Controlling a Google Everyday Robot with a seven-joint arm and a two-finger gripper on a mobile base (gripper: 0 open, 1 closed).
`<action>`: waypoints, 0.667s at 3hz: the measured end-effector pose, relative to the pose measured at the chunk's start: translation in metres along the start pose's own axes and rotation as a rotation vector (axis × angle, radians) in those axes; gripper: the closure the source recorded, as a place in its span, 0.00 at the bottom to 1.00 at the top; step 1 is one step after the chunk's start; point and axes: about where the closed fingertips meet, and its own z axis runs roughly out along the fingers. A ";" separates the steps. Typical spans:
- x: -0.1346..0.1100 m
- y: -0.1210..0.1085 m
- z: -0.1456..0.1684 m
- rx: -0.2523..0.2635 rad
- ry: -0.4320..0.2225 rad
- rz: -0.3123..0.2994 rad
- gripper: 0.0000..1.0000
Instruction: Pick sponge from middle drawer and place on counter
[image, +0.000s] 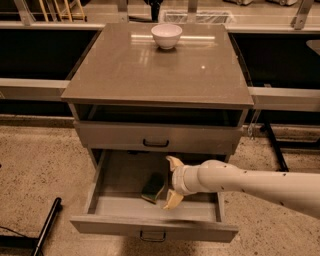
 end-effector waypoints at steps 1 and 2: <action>-0.001 0.001 0.002 -0.022 -0.023 0.016 0.00; 0.006 0.000 0.017 -0.069 -0.107 0.080 0.00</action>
Offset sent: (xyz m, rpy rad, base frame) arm 0.0439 0.0062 -0.0902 0.3555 0.2786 0.0030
